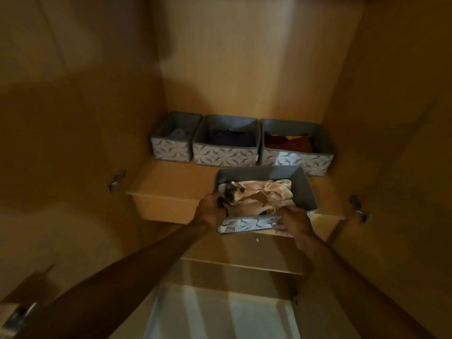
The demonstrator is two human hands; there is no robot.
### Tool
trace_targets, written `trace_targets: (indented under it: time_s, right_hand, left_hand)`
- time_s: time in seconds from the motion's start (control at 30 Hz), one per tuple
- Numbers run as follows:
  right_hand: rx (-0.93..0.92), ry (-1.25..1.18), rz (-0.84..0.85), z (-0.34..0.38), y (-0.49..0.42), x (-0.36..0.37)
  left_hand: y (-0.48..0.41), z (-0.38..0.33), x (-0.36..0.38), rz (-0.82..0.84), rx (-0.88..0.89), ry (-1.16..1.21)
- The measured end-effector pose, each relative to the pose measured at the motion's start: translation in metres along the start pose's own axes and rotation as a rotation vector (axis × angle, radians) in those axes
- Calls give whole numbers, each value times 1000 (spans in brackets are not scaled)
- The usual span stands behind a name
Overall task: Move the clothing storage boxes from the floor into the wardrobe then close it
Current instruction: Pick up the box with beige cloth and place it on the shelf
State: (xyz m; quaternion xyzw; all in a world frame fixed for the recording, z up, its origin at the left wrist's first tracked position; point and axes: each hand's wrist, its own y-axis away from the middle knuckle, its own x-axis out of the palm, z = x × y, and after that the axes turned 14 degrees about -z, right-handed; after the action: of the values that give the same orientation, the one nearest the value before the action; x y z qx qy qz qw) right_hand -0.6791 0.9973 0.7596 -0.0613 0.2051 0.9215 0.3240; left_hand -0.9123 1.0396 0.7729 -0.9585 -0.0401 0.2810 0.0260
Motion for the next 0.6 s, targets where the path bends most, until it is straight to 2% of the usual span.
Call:
trace_targets:
  time_s: [0.13, 0.3, 0.4, 0.47, 0.6]
  right_hand:
    - [-251, 188, -126, 6, -36, -36]
    - [-518, 465, -356, 12, -88, -74]
    - [-563, 550, -361, 14, -105, -90]
    - [-563, 525, -339, 19, -112, -97]
    - [-550, 411, -299, 23, -127, -105]
  left_hand:
    - [-30, -38, 35, -14, -26, 126]
    - [-58, -65, 77, 70, -70, 219]
    - [-73, -71, 94, 85, -77, 188]
    - [-78, -73, 106, 100, -86, 220]
    - [-87, -70, 128, 84, 5, 114]
